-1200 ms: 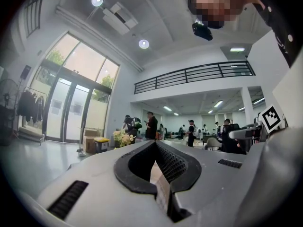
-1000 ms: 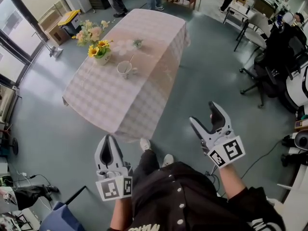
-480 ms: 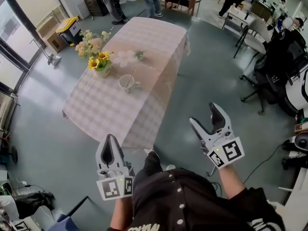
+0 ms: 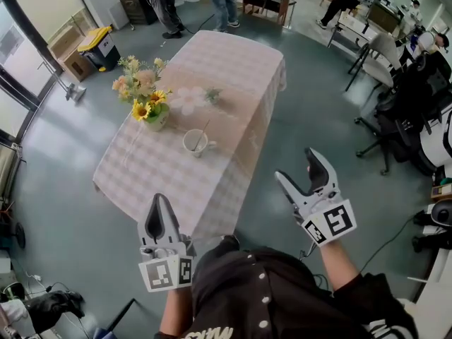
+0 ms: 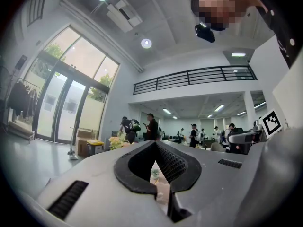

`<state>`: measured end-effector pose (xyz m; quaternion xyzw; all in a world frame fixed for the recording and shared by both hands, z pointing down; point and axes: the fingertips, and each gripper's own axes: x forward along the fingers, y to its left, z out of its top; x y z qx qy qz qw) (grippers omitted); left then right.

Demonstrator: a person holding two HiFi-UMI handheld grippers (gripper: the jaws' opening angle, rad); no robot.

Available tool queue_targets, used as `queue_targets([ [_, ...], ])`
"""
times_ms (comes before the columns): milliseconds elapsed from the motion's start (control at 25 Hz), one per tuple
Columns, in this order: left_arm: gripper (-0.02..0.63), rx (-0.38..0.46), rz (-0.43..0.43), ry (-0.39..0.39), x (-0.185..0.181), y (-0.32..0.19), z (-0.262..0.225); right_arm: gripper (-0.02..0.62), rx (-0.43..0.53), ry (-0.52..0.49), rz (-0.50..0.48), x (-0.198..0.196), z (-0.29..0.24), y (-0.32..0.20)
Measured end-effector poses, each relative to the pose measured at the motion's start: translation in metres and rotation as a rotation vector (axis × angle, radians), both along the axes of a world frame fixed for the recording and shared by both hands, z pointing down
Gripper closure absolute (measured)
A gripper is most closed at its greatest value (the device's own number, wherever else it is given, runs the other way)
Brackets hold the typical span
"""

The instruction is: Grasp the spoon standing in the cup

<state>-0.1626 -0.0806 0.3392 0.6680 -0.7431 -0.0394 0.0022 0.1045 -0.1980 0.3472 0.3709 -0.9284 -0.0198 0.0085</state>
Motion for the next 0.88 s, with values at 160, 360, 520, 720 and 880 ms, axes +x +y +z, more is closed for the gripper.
queue_targets([
  [160,0.594,0.001,0.016,-0.012,-0.024,-0.031,-0.003,0.256,0.010,0.002,0.012,-0.025,-0.004,-0.028],
  [360,0.594,-0.002,0.024,-0.010,-0.055,-0.062,-0.003,0.257,0.015,0.011,0.024,-0.053,-0.005,-0.055],
  [520,0.594,-0.009,0.039,0.005,-0.071,-0.079,0.000,0.256,0.027,0.050,0.027,-0.073,-0.002,-0.070],
  [720,0.594,-0.030,0.041,0.062,-0.084,-0.096,0.014,0.256,0.045,0.089,-0.013,-0.092,0.007,-0.087],
  [880,0.594,-0.060,0.014,0.109,-0.089,-0.101,0.028,0.256,0.064,0.174,-0.080,-0.112,0.026,-0.101],
])
